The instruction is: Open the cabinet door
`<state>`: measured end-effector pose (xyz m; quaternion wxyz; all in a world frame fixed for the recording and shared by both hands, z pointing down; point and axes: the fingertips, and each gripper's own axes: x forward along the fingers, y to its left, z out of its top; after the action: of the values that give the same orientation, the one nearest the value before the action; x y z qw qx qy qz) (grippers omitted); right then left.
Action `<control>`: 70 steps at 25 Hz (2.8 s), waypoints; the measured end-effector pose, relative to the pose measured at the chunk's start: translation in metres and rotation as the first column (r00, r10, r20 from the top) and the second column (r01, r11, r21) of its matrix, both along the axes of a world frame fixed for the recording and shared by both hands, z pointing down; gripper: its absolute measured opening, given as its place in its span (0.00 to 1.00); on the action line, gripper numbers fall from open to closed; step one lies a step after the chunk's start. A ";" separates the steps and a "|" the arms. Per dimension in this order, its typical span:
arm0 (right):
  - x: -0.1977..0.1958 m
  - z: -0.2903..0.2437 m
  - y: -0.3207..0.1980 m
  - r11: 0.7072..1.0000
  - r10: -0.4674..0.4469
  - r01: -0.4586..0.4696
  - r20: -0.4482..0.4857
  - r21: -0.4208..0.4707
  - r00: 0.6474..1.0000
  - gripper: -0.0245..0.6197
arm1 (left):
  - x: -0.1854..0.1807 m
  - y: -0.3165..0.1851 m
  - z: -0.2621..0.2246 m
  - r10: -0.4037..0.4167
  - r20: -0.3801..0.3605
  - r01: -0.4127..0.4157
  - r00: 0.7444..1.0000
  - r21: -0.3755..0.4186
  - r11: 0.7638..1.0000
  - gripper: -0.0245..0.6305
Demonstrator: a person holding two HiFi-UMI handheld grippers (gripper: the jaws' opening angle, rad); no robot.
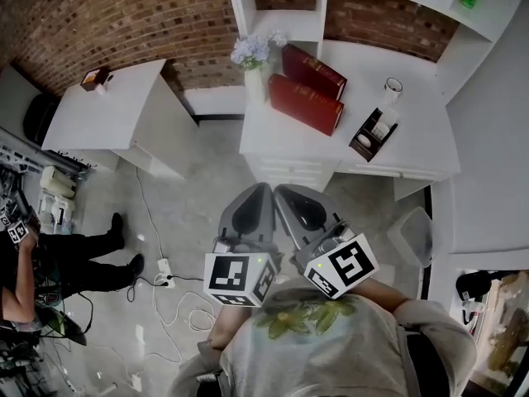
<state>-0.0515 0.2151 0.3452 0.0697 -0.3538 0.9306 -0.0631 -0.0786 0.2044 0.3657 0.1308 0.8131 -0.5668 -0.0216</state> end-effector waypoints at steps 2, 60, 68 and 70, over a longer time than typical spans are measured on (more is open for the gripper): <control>0.000 0.001 -0.021 1.000 0.001 -0.001 0.000 -0.003 1.000 0.08 | 0.000 -0.021 0.001 0.001 0.004 -0.001 1.000 -0.003 1.000 0.05; 0.082 -0.039 -0.339 0.987 0.092 -0.090 -0.004 0.132 0.996 0.08 | 0.068 -0.313 -0.004 0.150 0.078 -0.152 0.986 0.018 0.988 0.05; 0.094 -0.051 -0.374 0.980 0.125 -0.122 -0.008 0.160 0.992 0.08 | 0.072 -0.340 -0.003 0.163 0.068 -0.164 0.984 0.018 0.986 0.05; 0.096 -0.052 -0.381 0.979 0.128 -0.124 -0.010 0.163 0.992 0.08 | 0.072 -0.346 -0.002 0.165 0.068 -0.167 0.984 0.018 0.986 0.05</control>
<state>0.0445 -0.1657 0.2935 0.0926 -0.4059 0.9090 0.0207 -0.0068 -0.1415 0.3638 0.1035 0.8592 -0.5009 0.0098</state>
